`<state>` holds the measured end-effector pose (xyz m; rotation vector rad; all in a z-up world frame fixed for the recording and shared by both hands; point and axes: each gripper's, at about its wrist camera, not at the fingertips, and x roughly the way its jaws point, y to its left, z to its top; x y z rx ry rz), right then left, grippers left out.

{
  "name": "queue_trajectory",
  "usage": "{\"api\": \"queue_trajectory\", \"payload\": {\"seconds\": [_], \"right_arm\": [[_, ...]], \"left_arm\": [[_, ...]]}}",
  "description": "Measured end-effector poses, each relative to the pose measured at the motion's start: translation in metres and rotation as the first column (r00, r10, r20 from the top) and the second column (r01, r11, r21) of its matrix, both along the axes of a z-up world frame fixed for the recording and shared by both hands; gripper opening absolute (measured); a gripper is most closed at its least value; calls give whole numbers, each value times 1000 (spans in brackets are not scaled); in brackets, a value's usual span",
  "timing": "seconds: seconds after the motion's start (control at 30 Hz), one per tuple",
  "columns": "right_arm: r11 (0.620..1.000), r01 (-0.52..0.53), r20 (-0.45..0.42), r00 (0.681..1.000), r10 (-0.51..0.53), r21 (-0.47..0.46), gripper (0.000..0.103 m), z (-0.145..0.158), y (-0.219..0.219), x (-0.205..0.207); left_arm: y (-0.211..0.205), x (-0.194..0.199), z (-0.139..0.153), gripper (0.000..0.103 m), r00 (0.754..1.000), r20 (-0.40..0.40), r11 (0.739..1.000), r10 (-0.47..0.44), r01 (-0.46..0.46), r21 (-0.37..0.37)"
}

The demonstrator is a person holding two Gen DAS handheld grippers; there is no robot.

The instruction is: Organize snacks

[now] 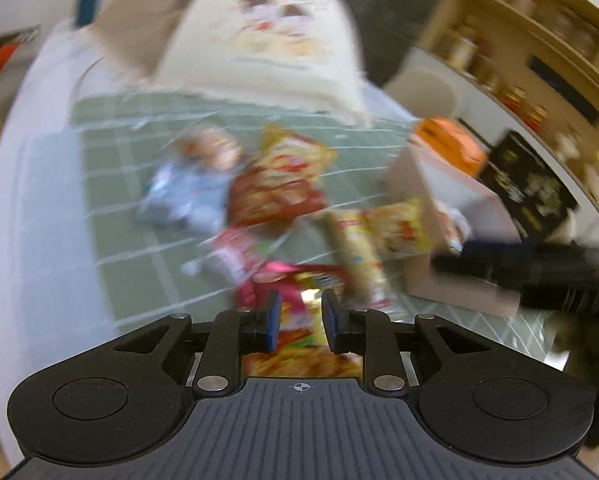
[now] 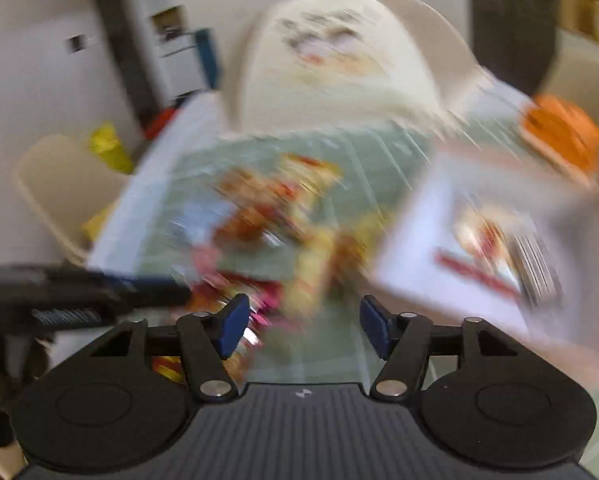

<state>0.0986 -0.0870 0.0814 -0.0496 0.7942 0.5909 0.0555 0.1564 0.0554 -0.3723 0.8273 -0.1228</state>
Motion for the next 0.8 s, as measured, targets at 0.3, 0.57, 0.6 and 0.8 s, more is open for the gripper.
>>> {"api": "queue_trajectory", "payload": {"seconds": [0.3, 0.57, 0.6, 0.8], "right_arm": [[980, -14, -122, 992, -10, -200, 38, -20, 80, 137], [977, -100, -226, 973, 56, -189, 28, -38, 72, 87], [977, -117, -237, 969, 74, -176, 28, -39, 69, 79], [987, -134, -287, 952, 105, -84, 29, -44, 35, 20]], "left_arm": [[16, -17, -9, 26, 990, -65, 991, 125, -127, -31], [17, -27, -8, 26, 992, -55, 991, 117, -120, -56], [15, -26, -8, 26, 993, -51, 992, 110, -113, -57], [-2, -19, -3, 26, 999, -15, 998, 52, -52, -41]]}}
